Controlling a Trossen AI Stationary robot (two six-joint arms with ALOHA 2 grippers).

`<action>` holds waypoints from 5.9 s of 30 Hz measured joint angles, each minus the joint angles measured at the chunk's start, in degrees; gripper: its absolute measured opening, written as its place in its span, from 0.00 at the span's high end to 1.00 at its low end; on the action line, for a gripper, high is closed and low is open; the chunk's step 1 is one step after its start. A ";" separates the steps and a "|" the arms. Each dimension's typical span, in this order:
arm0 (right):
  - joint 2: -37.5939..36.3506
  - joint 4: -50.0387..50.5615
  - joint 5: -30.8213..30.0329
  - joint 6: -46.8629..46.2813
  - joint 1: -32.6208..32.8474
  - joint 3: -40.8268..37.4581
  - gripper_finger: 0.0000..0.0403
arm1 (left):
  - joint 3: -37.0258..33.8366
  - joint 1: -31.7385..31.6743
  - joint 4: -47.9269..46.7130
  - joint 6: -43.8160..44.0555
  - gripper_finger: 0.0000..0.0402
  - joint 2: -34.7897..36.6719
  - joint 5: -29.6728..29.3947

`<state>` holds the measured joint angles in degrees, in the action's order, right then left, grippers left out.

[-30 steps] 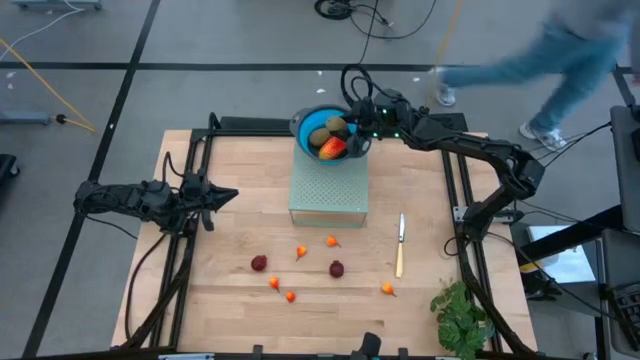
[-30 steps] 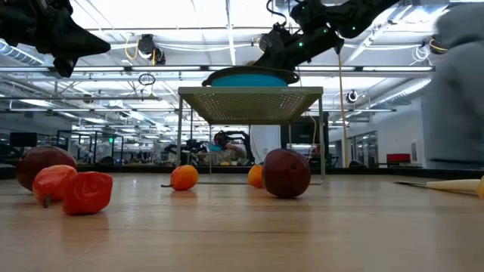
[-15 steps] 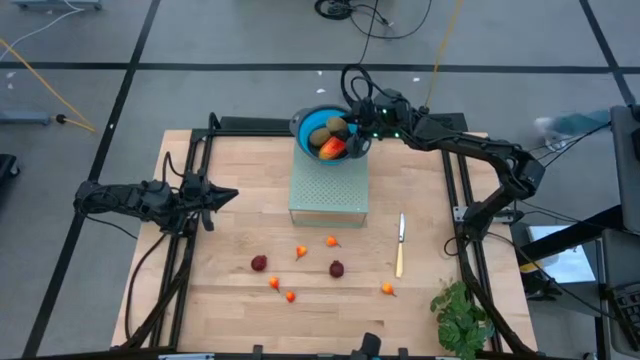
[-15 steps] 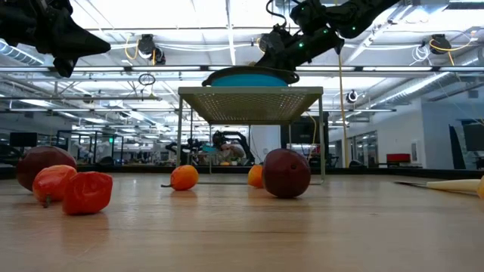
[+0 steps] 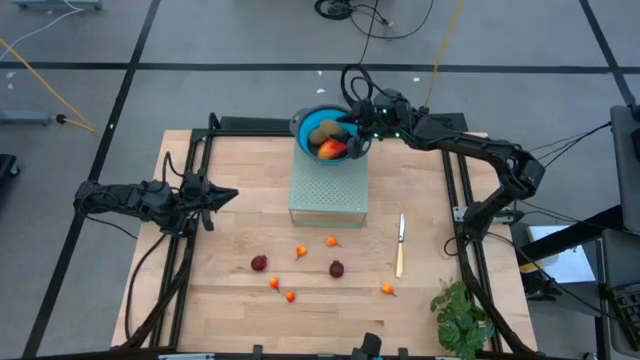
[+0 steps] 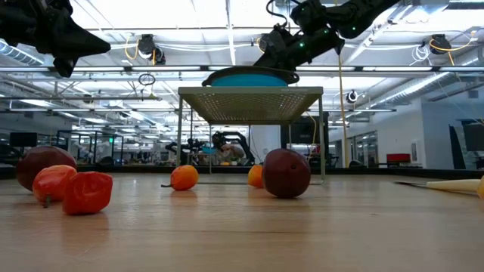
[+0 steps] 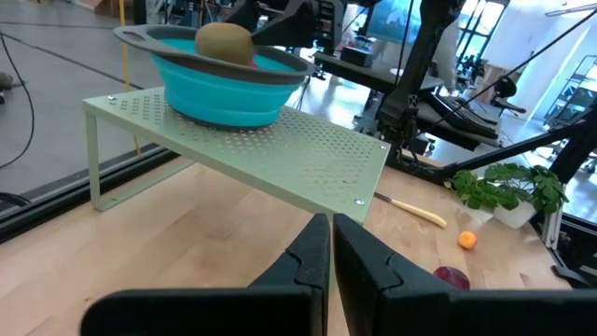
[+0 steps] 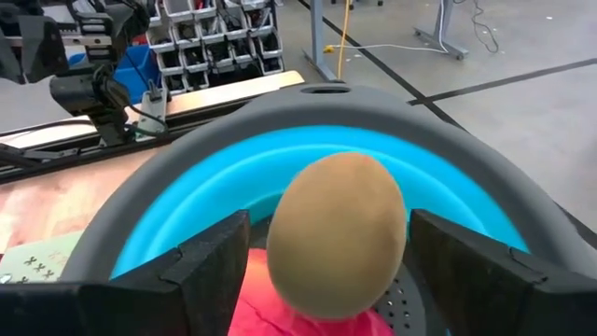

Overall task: Pick & Place Fruit
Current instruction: Put the kiwi into the blue strainer bowl on the shelf, then put the pomegranate into the blue strainer bowl on the shelf

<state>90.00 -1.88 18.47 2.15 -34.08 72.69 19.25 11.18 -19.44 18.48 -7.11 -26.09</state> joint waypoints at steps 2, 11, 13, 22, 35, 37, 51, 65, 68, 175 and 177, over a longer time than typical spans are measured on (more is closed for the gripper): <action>0.00 -0.21 -0.07 0.00 -0.03 0.00 0.27 | 0.00 0.00 0.00 0.00 0.96 0.00 0.00; -3.73 0.33 -0.24 -2.72 0.22 0.00 0.28 | 0.00 -0.01 -0.02 -0.21 0.96 0.00 0.02; -4.88 1.30 -0.28 -3.42 0.41 0.00 0.31 | 0.00 0.00 -0.04 -0.31 0.96 0.00 0.02; -9.13 9.19 -2.86 -2.56 3.68 -0.02 0.52 | 0.00 0.00 -0.04 -0.27 0.96 0.00 0.62; -14.50 13.80 -3.39 -1.45 10.70 -0.17 0.88 | 0.00 0.00 -0.05 -0.11 0.96 0.00 0.70; -15.56 13.40 -3.38 -1.46 11.54 -1.20 0.93 | 0.00 -0.01 -0.04 -0.10 0.96 0.00 0.70; -30.96 -0.78 -3.38 -9.57 15.65 -20.04 1.00 | 0.00 -0.02 -0.02 1.64 0.96 0.00 2.88; -47.95 -12.19 -3.33 -16.66 18.54 -39.02 1.00 | 0.00 -0.01 0.07 3.28 0.96 0.00 3.74; -50.49 -14.74 -3.25 -17.72 19.17 -42.01 1.00 | 0.00 0.00 0.06 3.28 0.96 0.00 3.74; -89.15 5.19 -4.74 -12.98 20.67 -57.07 1.00 | 26.45 12.22 -21.86 87.57 1.00 -64.70 28.88; -89.15 5.19 -4.74 -12.98 20.67 -57.07 1.00 | 26.45 12.22 -21.84 88.00 1.00 -64.70 28.81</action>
<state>0.84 3.31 13.74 -10.83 -13.41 15.62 45.69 23.40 -41.28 106.48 -71.81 2.72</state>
